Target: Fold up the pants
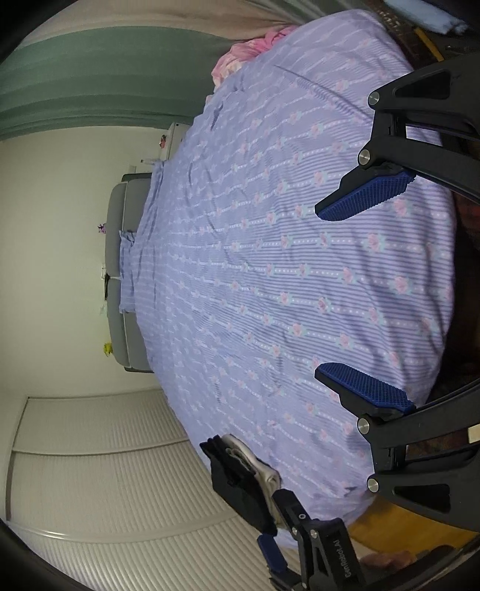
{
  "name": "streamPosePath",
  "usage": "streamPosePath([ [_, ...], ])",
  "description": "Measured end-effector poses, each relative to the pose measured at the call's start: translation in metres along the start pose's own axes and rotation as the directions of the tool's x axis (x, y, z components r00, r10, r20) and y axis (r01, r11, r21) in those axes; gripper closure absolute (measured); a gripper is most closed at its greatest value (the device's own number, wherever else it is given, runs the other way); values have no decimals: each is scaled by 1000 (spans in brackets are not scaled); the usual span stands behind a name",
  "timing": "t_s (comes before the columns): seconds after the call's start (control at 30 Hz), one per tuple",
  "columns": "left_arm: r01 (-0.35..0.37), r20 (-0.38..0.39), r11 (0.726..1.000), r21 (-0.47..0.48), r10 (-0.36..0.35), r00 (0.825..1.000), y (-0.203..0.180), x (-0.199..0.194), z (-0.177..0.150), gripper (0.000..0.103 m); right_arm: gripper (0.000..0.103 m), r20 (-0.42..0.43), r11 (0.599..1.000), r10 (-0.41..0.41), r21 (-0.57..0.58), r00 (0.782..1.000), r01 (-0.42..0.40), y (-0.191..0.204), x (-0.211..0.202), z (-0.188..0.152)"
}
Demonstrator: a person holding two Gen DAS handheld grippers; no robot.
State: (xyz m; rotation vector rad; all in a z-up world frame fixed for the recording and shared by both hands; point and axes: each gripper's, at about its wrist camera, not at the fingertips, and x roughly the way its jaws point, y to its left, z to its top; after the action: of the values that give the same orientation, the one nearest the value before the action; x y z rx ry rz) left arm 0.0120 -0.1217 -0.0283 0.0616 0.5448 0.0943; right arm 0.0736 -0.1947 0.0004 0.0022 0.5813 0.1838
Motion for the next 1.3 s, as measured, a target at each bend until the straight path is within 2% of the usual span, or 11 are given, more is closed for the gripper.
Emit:
streamPosePath([
  [0.27,28,27,1000,-11,-28,999,-9,-7,5,0,23,34,1000,-6,0,999,6,-9,-16,1],
  [0.53,47,15,999,-11,-47,999,-13,-2,5,0,23,28,1000,-5,3,1000,5,-13,-14,2],
  [0.73,25,4,1000,-1,-25,1000,-16,0,5,0,23,23,1000,-5,4,1000,5,-14,-11,3],
  [0.87,42,-8,999,-11,-42,999,-14,1,4,0,23,14,1000,-6,-1,1000,6,-13,-8,2],
  [1.3,38,-6,999,-18,-38,999,-8,-4,4,0,23,11,1000,-2,-9,1000,2,-10,-7,1],
])
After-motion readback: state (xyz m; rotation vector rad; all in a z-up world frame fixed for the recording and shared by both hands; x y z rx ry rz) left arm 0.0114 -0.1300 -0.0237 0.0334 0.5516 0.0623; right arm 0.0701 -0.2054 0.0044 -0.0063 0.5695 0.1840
